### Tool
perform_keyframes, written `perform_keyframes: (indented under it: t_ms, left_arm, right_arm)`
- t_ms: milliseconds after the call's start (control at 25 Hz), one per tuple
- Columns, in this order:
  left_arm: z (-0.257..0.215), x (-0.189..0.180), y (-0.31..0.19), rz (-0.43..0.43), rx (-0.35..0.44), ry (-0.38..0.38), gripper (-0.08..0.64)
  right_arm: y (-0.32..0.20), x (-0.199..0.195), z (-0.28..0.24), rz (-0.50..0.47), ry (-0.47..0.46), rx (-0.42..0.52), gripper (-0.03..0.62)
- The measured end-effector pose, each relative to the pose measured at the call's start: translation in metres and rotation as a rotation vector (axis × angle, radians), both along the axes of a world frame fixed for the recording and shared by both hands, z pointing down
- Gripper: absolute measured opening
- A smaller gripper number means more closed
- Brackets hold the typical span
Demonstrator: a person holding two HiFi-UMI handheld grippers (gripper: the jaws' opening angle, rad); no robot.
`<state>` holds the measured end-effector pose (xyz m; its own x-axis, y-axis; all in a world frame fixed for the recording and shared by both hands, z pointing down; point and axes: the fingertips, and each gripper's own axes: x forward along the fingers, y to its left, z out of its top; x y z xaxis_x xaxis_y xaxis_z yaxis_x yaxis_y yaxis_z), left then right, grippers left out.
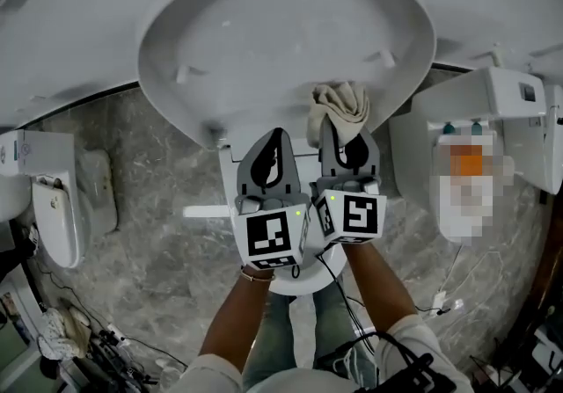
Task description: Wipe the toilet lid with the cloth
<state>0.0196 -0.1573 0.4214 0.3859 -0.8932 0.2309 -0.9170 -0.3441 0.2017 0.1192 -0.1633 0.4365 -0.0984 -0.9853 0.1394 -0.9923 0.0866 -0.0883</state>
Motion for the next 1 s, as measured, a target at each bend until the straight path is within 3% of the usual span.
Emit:
perform_keyframes:
  t_ms: [240, 360, 480, 720, 1000]
  left_arm:
    - [0.013, -0.119, 0.013, -0.143, -0.030, -0.026, 0.011]
    - [0.032, -0.167, 0.017, -0.163, -0.051, -0.056, 0.012]
    - [0.053, -0.193, 0.018, -0.159, -0.067, -0.061, 0.012]
    - [0.087, -0.198, 0.012, -0.167, -0.063, -0.074, 0.011]
    - [0.118, -0.145, 0.008, -0.120, -0.116, -0.031, 0.011]
  right_arm:
    - [-0.001, -0.124, 0.002, -0.140, -0.023, 0.020, 0.101]
    - [0.000, -0.176, 0.022, -0.181, -0.046, -0.012, 0.101]
    - [-0.001, -0.208, 0.048, -0.208, -0.047, -0.038, 0.101]
    - [-0.021, -0.217, 0.095, -0.214, 0.019, -0.063, 0.101]
    - [-0.025, -0.169, 0.118, -0.201, 0.057, -0.052, 0.101]
